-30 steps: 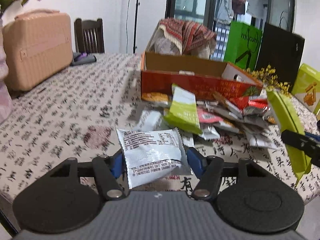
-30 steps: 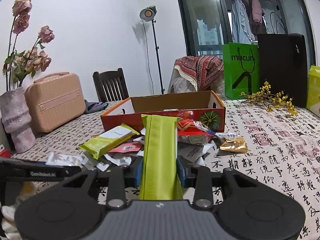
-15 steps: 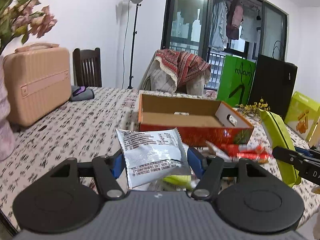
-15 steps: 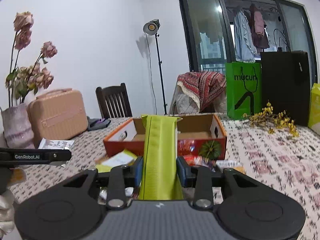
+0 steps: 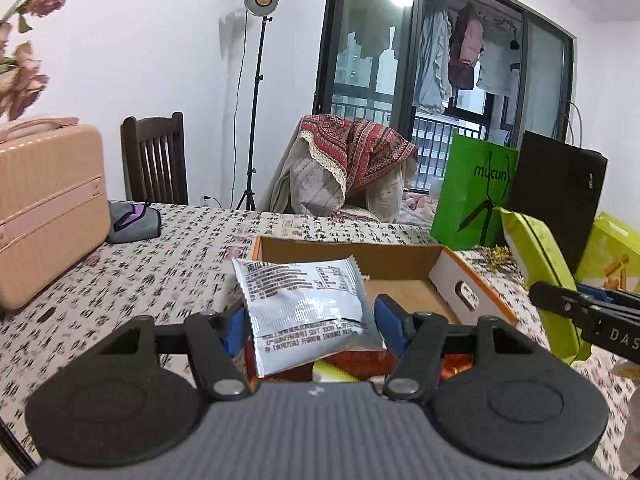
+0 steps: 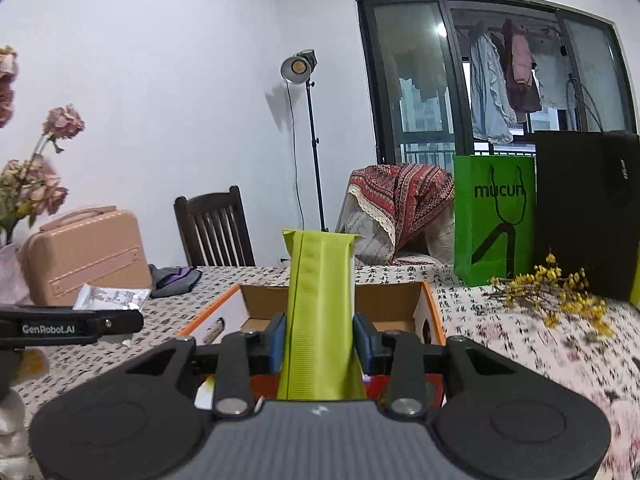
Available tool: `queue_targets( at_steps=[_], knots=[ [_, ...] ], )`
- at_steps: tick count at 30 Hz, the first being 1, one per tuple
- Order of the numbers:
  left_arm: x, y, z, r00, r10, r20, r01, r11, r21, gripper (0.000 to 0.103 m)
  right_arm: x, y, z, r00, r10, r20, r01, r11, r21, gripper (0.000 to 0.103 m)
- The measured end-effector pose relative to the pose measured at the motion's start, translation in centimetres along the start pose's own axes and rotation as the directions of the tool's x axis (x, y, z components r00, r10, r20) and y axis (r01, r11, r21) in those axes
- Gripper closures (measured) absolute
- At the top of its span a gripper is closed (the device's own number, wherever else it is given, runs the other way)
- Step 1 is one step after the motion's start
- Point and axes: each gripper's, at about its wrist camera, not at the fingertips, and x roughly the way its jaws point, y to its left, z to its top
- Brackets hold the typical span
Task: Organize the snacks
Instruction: 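Lower the green bar into the box with the right gripper while the left carries the sachet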
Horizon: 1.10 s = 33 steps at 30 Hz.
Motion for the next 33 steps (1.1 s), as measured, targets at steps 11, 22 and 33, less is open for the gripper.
queue_targets(
  at_steps=[11, 22, 33],
  knots=[
    [7.8, -1.1, 4.4, 0.999, -0.005, -0.043, 0.004, 1.000, -0.022, 0.037, 8.5, -1.8, 4.0, 0.998, 0.016, -0.053, -0.017, 1.000, -0.025, 0.069],
    [15.3, -1.1, 3.7, 0.990, 0.045, -0.133, -0.049, 0.998, -0.032, 0.041, 15.5, -4.4, 1.9, 0.987, -0.017, -0.158, 0.022, 0.999, 0.029, 0.068],
    [16.8, 0.2, 2.3, 0.986, 0.032, -0.165, -0.043, 0.997, -0.067, 0.004, 16.9, -5.4, 0.7, 0.977, -0.024, -0.210, 0.030, 0.999, 0.022, 0.033]
  ],
)
